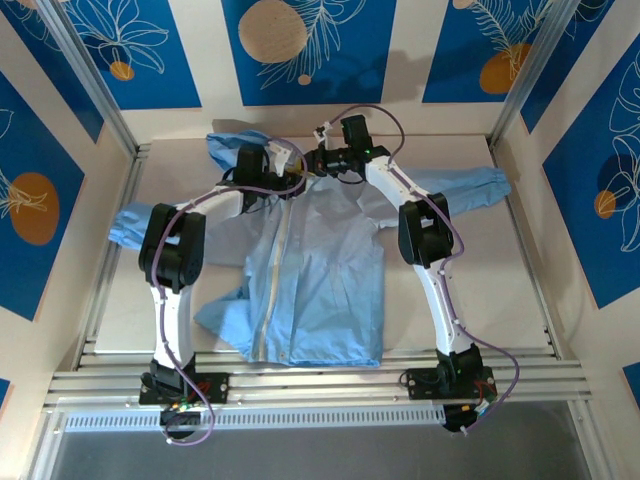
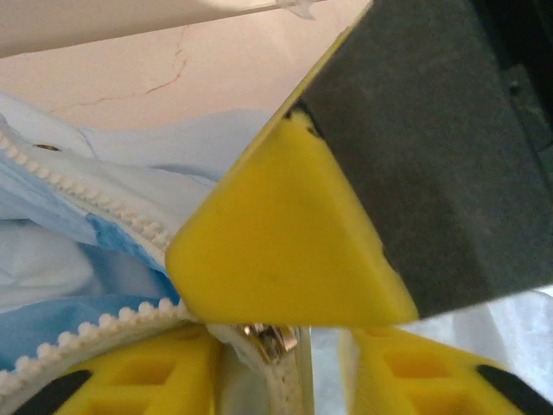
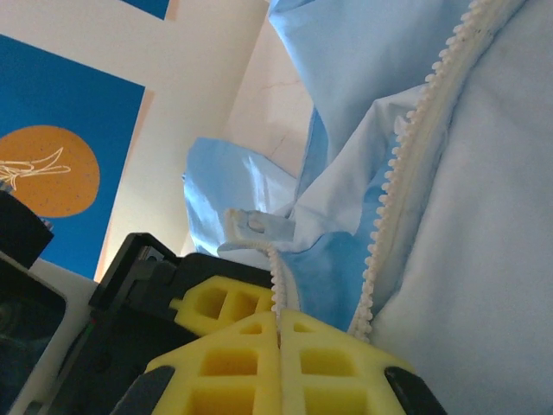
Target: Zip up the jacket
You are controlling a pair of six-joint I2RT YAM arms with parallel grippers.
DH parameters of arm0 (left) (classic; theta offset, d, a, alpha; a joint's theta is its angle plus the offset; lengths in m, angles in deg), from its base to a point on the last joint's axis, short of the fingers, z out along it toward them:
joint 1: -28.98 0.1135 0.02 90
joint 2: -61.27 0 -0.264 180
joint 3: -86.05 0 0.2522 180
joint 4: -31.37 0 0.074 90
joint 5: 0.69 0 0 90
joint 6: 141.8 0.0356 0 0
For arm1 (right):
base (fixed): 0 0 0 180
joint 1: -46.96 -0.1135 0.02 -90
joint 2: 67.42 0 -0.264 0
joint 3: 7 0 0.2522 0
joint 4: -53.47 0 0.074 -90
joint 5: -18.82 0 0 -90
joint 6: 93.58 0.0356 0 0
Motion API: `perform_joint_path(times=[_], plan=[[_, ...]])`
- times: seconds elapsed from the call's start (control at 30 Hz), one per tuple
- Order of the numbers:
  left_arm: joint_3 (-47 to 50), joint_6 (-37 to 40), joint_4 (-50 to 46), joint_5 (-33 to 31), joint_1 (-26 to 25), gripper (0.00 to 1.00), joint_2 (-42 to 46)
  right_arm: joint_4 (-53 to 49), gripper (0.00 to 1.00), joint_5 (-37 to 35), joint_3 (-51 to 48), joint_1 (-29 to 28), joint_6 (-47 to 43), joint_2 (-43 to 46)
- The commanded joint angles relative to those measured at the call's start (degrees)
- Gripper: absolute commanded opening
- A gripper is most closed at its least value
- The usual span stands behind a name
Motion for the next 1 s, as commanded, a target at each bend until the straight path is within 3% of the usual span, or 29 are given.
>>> perform_joint_path(times=[0.0,0.3,0.53,0.63,0.77,0.97], plan=[[0.21,-5.06,-1.09,1.14,1.86,0.44,5.04,-4.35,0.00,0.07,2.23,-0.61,-4.09,1.82],[11.81,-9.03,-12.31,-6.05,2.60,0.51,19.03,-7.19,0.00,-4.80,3.74,-0.61,-10.19,1.09],[28.51,-5.68,-27.29,-17.32,-0.92,0.54,39.42,-8.85,0.00,-10.72,4.81,-0.27,-14.96,0.58],[33.18,-5.70,-36.05,-22.93,-5.35,0.55,48.32,-9.37,0.00,-13.36,6.05,0.15,-17.00,-0.10],[36.90,-11.21,-45.03,-29.98,-14.02,0.58,57.18,-9.87,0.00,-15.91,8.79,0.79,-19.19,-1.59],[42.74,-21.29,-46.94,-34.68,-24.84,0.60,59.17,-10.81,0.00,-17.02,12.29,1.75,-20.91,-3.67]])
